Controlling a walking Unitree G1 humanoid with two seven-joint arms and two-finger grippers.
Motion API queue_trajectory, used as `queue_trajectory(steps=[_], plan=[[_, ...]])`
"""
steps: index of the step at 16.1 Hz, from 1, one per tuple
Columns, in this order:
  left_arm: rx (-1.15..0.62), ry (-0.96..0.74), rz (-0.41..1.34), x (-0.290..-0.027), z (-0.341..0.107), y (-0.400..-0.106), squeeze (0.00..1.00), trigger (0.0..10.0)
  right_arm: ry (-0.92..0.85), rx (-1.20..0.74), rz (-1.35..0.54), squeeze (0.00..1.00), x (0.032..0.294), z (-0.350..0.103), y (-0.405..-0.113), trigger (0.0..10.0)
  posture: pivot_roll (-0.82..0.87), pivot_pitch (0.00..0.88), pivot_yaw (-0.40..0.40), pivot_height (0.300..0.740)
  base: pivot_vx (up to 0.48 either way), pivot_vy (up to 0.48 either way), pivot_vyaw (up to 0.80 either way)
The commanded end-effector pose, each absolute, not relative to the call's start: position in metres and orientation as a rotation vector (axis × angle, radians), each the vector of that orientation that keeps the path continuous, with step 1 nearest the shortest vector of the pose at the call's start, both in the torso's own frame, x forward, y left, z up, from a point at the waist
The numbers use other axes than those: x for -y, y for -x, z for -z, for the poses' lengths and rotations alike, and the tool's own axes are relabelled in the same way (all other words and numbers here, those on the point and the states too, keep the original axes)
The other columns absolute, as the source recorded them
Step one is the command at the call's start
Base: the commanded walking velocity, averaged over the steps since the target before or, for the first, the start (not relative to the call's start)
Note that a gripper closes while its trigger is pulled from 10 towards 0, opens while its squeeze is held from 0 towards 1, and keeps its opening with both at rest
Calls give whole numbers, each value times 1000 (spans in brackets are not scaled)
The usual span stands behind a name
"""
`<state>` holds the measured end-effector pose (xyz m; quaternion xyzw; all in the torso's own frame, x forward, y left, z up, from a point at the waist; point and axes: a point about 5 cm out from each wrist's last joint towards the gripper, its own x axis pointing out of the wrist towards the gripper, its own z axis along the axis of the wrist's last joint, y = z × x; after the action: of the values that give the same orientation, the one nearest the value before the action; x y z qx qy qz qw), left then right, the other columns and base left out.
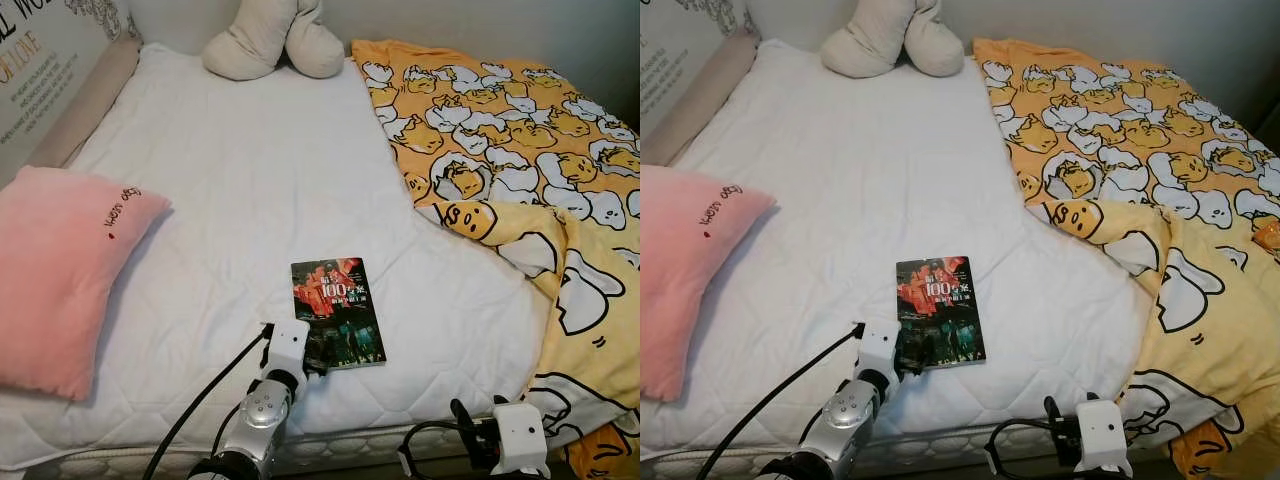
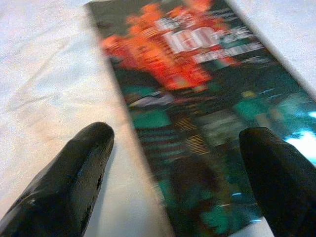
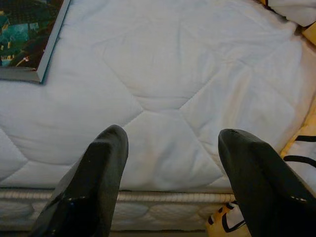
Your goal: Clean up the room
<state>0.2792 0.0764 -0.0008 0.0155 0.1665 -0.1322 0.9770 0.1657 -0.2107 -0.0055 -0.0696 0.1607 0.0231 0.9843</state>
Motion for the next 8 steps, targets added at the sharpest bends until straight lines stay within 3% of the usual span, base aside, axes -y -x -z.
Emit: queue_trajectory(steps=[1, 4, 8], plan=[[-342, -38, 258, -73, -1, -282, 0, 10000, 149, -321, -41, 0, 217, 4, -165, 10000, -53, 93, -59, 715, 0, 0, 0], [-345, -11, 287, -61, -4, -283, 0, 10000, 161, -318, -48, 0, 220, 2, -164, 10000, -62, 88, -75, 715, 0, 0, 0], [-494, 92, 343, -50, 5, -279, 0, 10000, 164, -316, -57, 0, 220, 1, -166, 10000, -63, 95, -83, 715, 0, 0, 0]])
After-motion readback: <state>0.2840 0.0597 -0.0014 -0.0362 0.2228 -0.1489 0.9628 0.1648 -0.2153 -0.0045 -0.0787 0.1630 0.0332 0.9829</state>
